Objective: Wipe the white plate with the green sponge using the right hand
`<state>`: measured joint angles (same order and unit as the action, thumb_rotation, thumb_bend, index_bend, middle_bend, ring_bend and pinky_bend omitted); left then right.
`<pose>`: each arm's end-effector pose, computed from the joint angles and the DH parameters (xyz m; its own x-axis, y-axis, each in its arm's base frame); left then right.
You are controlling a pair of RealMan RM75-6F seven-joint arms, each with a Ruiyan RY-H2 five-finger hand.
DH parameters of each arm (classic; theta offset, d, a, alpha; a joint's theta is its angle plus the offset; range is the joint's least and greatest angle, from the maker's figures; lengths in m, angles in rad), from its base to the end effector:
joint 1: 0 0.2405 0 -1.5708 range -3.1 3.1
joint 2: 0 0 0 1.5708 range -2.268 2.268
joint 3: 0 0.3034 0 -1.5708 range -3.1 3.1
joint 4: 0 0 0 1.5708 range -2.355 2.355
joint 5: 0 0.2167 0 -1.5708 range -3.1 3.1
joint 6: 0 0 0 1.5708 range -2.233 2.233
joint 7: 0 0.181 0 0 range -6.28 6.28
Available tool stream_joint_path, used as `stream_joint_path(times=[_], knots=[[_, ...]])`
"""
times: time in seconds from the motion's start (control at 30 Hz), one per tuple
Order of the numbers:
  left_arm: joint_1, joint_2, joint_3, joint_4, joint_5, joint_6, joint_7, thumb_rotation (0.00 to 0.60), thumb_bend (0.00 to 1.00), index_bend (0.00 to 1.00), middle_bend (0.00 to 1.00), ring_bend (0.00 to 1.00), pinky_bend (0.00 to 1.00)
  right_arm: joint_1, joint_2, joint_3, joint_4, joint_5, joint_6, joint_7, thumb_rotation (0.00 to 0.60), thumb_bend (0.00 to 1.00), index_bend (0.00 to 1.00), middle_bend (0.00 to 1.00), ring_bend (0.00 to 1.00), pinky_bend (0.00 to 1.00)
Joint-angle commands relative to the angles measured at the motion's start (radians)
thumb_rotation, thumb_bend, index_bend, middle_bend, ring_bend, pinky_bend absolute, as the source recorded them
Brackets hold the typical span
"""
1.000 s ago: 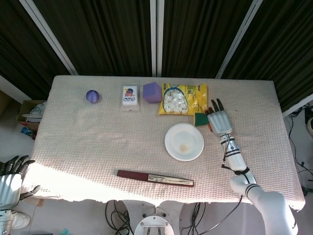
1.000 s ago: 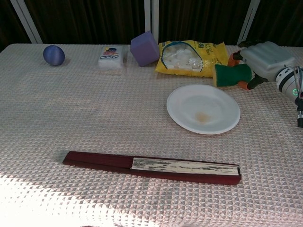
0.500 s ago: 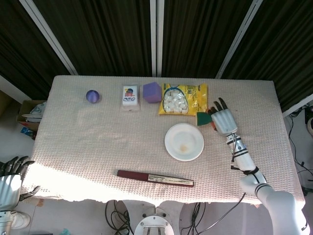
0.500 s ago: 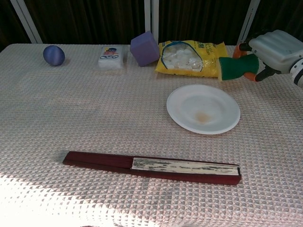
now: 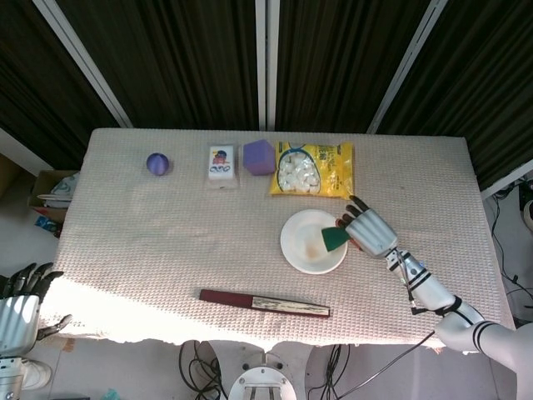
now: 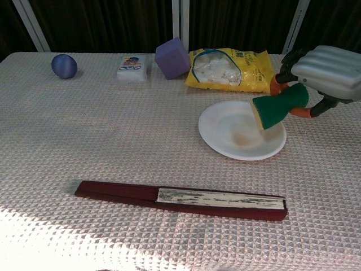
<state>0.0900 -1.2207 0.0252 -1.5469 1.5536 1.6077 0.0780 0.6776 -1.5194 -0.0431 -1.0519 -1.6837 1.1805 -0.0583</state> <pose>-0.3805 0.1419 0.1460 0.4364 0.0290 0.8993 0.8940 0.0982 -0.4371 -0.2469 -0.3977 -0.0014 0.7063 0.0512 0.7061 -0.5277 -0.6268 0.5733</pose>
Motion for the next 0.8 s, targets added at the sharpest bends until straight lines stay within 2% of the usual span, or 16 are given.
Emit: stream_joint_path(times=[0.03, 0.17, 0.43, 0.57, 0.8], knots=[[0.004, -0.002, 0.001, 0.003, -0.005, 0.002, -0.007, 0.6, 0.02, 0.25, 0.15, 0.09, 0.13, 0.034, 0.014, -0.005, -0.079, -0.014, -0.062, -0.049, 0.6, 0.59, 0.84, 0.55, 0.31, 0.18], [0.012, -0.007, 0.006, 0.019, -0.011, 0.002, -0.023, 0.6, 0.03, 0.25, 0.15, 0.09, 0.13, 0.056, 0.009, 0.005, -0.123, 0.002, -0.12, -0.076, 0.6, 0.6, 0.84, 0.55, 0.31, 0.18], [0.009, -0.014, 0.007, 0.033, -0.013, -0.009, -0.033, 0.6, 0.02, 0.25, 0.15, 0.09, 0.13, 0.091, -0.023, 0.045, -0.129, 0.071, -0.23, -0.184, 0.6, 0.63, 0.85, 0.56, 0.32, 0.18], [0.013, -0.013, 0.005, 0.039, -0.013, -0.001, -0.043, 0.6, 0.03, 0.25, 0.15, 0.09, 0.13, 0.096, -0.013, 0.066, -0.134, 0.106, -0.252, -0.254, 0.6, 0.64, 0.86, 0.57, 0.32, 0.18], [0.011, -0.022, 0.006, 0.058, -0.02, -0.014, -0.056, 0.6, 0.02, 0.25, 0.15, 0.09, 0.13, 0.082, 0.014, 0.088, -0.11, 0.149, -0.245, -0.287, 0.6, 0.64, 0.87, 0.58, 0.33, 0.18]])
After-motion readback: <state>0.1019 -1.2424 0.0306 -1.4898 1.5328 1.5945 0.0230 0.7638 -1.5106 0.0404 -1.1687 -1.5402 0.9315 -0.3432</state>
